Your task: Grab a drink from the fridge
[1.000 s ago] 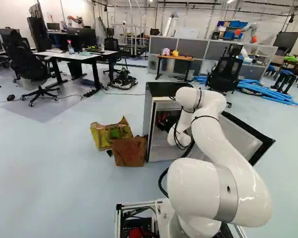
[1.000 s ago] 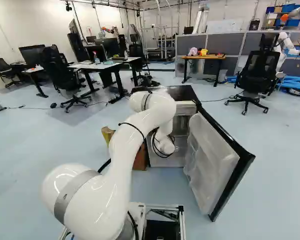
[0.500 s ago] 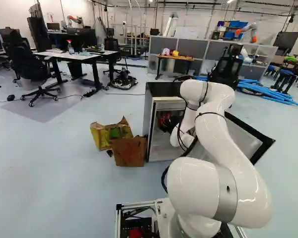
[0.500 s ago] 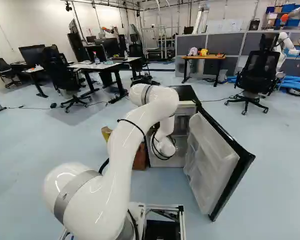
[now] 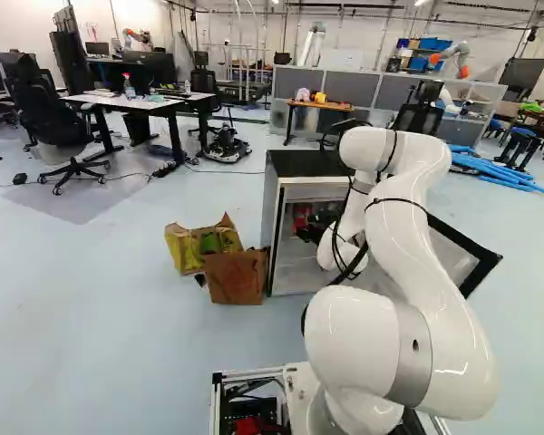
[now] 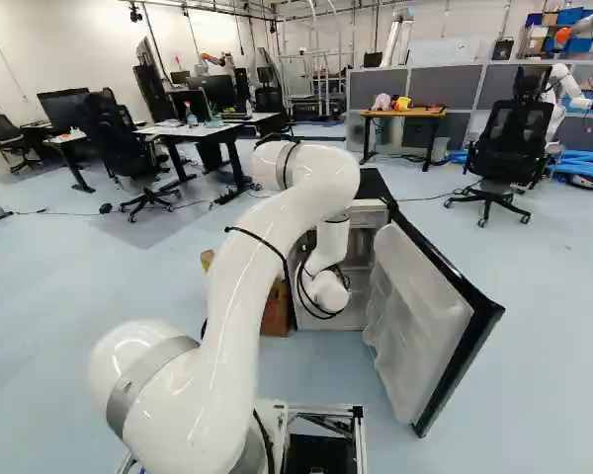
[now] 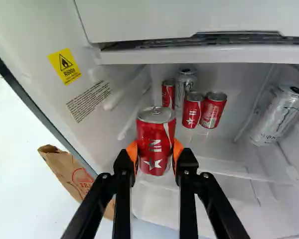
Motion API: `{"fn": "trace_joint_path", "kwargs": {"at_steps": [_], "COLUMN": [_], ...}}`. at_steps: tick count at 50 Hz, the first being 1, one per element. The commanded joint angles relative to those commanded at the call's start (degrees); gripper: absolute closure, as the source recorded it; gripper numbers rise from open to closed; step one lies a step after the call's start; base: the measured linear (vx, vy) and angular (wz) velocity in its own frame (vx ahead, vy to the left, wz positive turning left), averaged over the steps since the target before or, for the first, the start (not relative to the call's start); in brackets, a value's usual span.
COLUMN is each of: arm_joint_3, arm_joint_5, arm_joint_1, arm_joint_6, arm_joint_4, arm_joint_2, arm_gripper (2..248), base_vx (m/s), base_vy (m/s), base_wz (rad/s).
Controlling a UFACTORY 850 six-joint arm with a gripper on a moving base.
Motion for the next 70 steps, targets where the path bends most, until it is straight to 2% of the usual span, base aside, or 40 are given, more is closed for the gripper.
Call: {"fn": "trace_joint_path", "kwargs": {"at_steps": [70], "arm_joint_3": [29.61], "arm_joint_5": [0.00], "arm_joint_1": [-6.83], "arm_joint_6": [0.00], "arm_joint_4": [0.00], "arm_joint_2": [24.76], "arm_gripper": [158], "base_vx": [0.000], "base_vy": [0.000], "base_wz": [0.000]}}
